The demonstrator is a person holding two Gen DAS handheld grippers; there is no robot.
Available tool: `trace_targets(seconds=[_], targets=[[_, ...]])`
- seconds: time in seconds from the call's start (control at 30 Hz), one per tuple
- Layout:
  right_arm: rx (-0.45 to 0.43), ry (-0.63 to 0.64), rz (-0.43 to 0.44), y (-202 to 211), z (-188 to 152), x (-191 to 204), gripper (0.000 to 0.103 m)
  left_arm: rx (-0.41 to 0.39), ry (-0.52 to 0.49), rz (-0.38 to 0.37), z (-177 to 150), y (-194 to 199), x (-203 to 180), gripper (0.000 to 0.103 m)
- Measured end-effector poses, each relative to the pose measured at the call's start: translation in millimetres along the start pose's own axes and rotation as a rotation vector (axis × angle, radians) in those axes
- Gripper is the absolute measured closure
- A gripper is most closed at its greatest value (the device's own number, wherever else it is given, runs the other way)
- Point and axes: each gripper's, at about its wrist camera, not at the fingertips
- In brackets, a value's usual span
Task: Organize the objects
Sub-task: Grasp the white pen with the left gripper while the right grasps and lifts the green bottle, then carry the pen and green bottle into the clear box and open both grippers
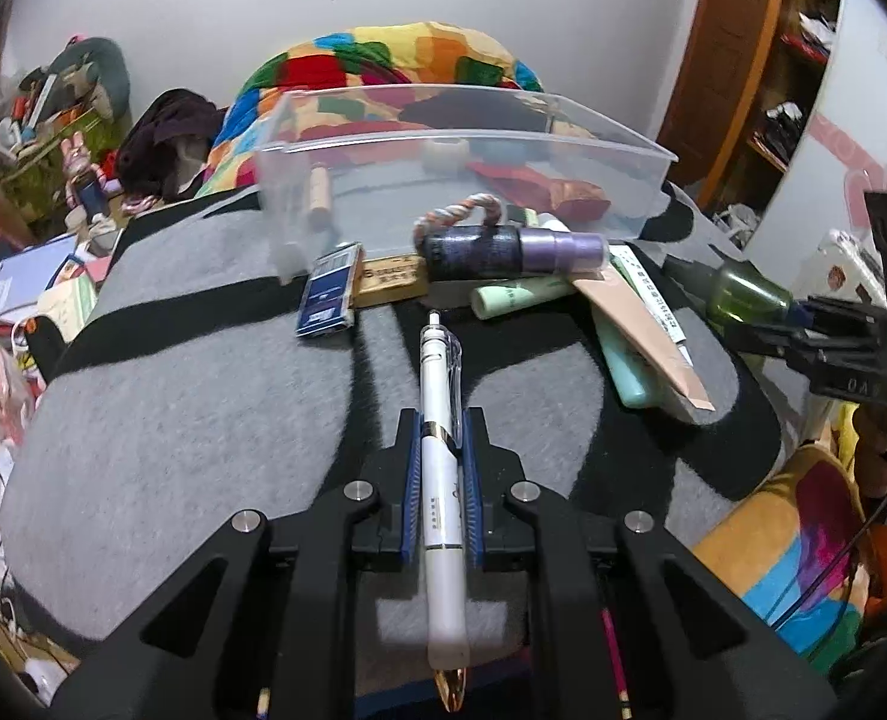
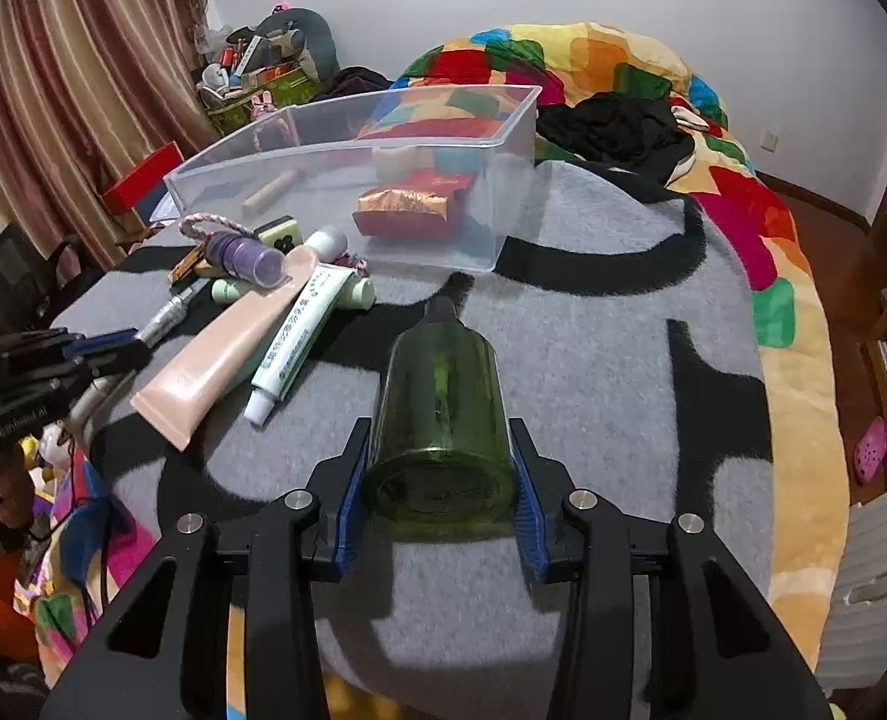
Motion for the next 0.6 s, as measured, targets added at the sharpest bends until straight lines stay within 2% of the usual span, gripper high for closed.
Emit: trace_targets(seconds=[0.07, 0.23, 0.27, 0.3, 0.33, 0.6], targets=[[-0.012, 0.004, -0.013, 2.1, -0.2, 1.8, 0.047, -0.010, 0.013, 0.006, -0.3, 5.2, 2.8, 0.091], [-0.049, -0.010, -0.021, 2.0, 9.8, 0.3, 0.047, -0.068, 0.045, 0.009, 7.1, 22.2, 10.6, 0.091], [-0.049, -0.012, -0.019, 1.0, 11.4, 0.1, 0.049, -0.079, 0.048, 0.013, 9.3, 24.5, 11.8, 0.091], [-0.049, -0.014, -0.021, 0.2, 12.4, -0.1, 0.061, -0.089, 0.052, 0.015, 11.9, 26.6, 13.5, 0.091], [-0.048, -0.014, -0.021, -0.9, 13.3, -0.3, 0.065, -0.099, 0.057, 0.012, 15.0, 28.2, 15.2, 0.091], [-0.097, -0.030, -0.021, 13.7, 18.6, 0.1, 0.065, -0.191, 0.087, 0.009, 44.7, 43.7, 26.0, 0.092]])
Point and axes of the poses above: each gripper's, at about its wrist camera, not at the fingertips, and y roughly against the way its jaws point, x to its left, z to its top, and after that the axes turned 11 degrees about -y, right-handed
